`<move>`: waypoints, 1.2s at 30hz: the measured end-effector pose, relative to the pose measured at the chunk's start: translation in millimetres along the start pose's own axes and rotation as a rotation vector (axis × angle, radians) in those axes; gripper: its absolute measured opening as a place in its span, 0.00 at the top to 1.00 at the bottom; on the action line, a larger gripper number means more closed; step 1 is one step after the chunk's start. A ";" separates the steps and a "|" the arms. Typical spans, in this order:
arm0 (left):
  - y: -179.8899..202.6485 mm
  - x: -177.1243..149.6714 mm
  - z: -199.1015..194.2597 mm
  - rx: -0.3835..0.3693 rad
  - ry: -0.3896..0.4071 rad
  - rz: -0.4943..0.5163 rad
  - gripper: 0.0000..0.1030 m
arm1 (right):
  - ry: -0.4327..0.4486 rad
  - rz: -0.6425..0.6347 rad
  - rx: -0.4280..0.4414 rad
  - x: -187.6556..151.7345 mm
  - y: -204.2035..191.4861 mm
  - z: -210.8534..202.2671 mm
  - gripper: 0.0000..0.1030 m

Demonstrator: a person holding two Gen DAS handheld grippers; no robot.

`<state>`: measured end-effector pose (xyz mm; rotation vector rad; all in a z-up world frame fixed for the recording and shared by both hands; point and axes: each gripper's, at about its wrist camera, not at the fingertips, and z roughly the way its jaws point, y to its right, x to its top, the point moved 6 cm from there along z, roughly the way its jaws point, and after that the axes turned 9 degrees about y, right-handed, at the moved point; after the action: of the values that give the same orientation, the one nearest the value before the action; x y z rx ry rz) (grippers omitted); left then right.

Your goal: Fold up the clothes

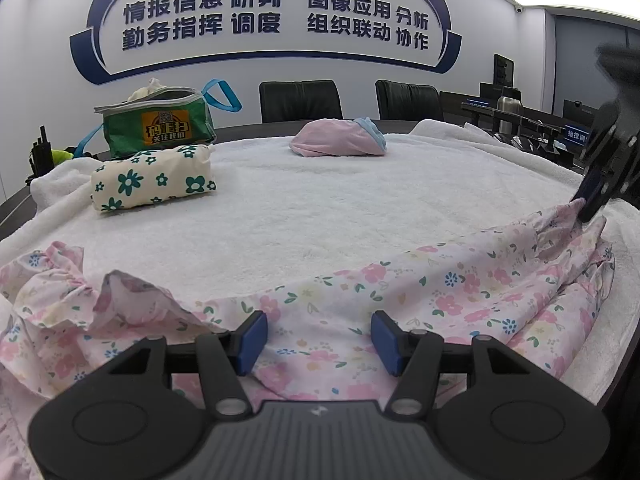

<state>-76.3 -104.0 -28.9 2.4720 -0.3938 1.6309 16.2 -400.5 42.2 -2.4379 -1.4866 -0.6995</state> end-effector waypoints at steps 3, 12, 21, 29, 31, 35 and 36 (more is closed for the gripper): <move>0.3 0.0 -0.3 0.001 0.000 0.000 0.45 | 0.110 -0.053 -0.069 11.4 -15.9 -33.8 0.86; 0.4 0.6 -1.0 0.003 0.000 0.001 0.45 | 0.087 -0.169 0.007 27.0 -56.6 16.0 0.86; 0.4 2.4 -21.6 0.016 0.072 -0.005 0.46 | -0.008 -0.086 -0.099 -0.9 -41.7 6.0 0.85; -60.4 11.6 -133.0 -0.087 0.248 -0.171 0.34 | 0.366 -0.136 -0.234 49.9 -87.8 -62.7 0.38; -101.4 3.8 -143.4 0.033 0.232 -0.213 0.32 | 0.516 -0.173 -0.271 73.6 -109.6 -79.8 0.25; -171.2 -13.0 -151.2 0.272 0.199 -0.273 0.31 | 0.665 -0.284 -0.165 110.3 -174.4 -49.6 0.23; -182.8 -15.4 -150.0 0.299 0.190 -0.289 0.31 | 0.679 -0.327 -0.121 117.2 -191.6 -35.1 0.23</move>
<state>-158.8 112.9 19.3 2.3929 0.2394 1.8855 -117.5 -232.2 116.5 -1.7383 -1.5638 -1.5278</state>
